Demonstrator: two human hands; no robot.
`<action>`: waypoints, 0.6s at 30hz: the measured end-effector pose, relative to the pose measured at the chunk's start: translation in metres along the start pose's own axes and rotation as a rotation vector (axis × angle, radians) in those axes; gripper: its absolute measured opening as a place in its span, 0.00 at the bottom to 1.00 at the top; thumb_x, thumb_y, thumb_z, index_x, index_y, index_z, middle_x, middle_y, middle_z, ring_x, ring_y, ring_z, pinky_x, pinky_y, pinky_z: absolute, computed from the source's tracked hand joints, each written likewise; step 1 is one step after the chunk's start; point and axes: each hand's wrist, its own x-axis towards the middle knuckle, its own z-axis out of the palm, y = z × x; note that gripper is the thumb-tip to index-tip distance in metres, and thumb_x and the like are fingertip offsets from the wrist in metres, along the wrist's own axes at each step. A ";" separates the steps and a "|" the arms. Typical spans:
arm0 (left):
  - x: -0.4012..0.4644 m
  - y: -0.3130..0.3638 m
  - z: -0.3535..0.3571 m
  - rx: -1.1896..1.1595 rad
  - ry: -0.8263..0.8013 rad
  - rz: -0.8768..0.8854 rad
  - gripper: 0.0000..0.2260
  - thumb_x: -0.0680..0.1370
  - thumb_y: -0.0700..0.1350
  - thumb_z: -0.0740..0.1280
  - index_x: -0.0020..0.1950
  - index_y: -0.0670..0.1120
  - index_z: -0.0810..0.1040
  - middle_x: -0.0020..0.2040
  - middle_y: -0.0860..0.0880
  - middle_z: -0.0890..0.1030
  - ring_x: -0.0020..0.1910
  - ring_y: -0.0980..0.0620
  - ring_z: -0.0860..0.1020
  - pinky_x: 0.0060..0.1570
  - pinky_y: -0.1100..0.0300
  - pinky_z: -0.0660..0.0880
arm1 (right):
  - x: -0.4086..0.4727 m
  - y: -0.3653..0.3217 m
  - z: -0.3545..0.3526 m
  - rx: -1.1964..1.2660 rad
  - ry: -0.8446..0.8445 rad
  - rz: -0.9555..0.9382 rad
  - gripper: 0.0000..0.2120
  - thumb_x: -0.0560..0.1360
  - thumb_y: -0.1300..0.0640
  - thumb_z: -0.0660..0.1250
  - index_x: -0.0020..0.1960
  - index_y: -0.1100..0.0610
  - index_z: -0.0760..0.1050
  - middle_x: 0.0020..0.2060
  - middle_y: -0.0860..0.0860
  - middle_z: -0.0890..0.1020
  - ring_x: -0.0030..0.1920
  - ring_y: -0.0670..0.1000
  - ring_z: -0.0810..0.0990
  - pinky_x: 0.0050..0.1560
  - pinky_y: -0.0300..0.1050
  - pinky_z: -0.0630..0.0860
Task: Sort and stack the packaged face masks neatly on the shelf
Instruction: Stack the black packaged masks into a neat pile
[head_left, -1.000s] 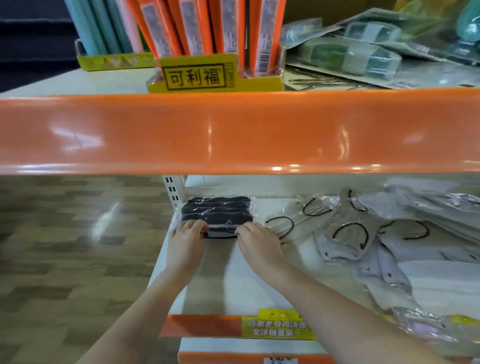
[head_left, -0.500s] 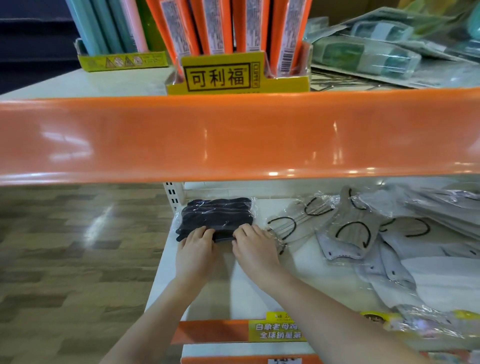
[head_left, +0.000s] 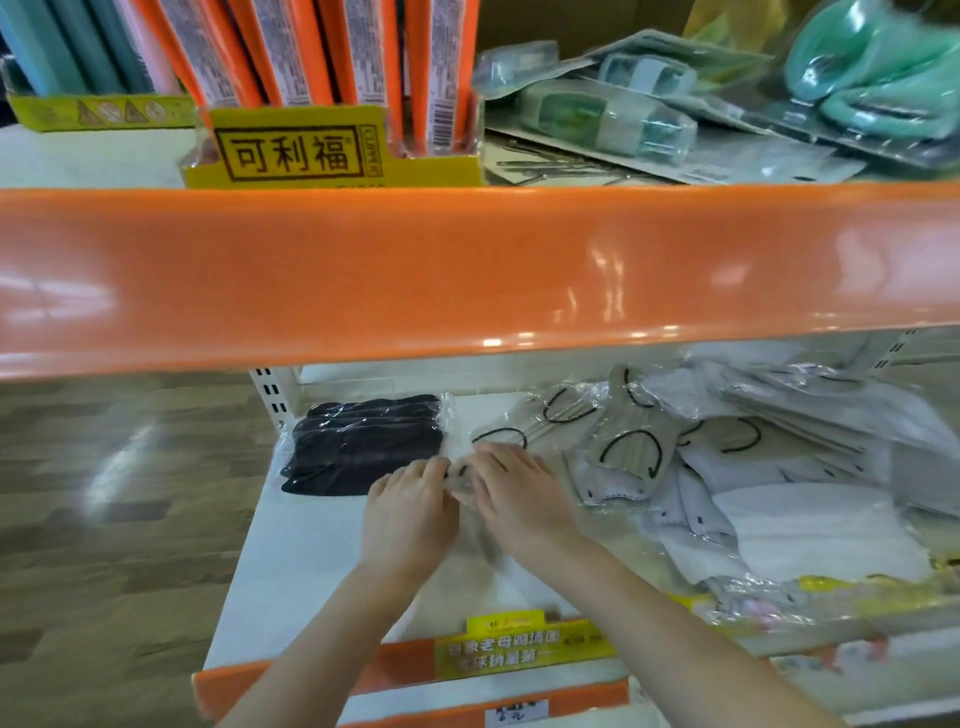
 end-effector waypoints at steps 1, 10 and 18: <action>-0.002 0.011 0.000 -0.014 -0.017 0.034 0.10 0.61 0.42 0.64 0.41 0.48 0.80 0.35 0.52 0.81 0.32 0.48 0.80 0.31 0.57 0.75 | -0.008 0.011 -0.010 -0.034 -0.047 0.023 0.37 0.69 0.43 0.36 0.62 0.55 0.75 0.64 0.49 0.74 0.65 0.53 0.72 0.63 0.48 0.66; -0.007 0.097 0.027 -0.144 -0.102 0.234 0.13 0.66 0.46 0.59 0.45 0.49 0.81 0.43 0.52 0.82 0.43 0.49 0.82 0.38 0.55 0.78 | -0.076 0.105 -0.029 -0.175 0.164 0.163 0.12 0.69 0.52 0.64 0.49 0.55 0.80 0.45 0.50 0.81 0.45 0.53 0.81 0.42 0.44 0.77; 0.011 0.142 0.052 -0.102 -0.320 0.247 0.32 0.71 0.58 0.44 0.69 0.46 0.70 0.68 0.49 0.72 0.69 0.47 0.68 0.62 0.54 0.67 | -0.095 0.140 -0.028 -0.209 0.130 0.167 0.21 0.63 0.47 0.57 0.50 0.52 0.81 0.51 0.47 0.82 0.50 0.49 0.81 0.46 0.42 0.77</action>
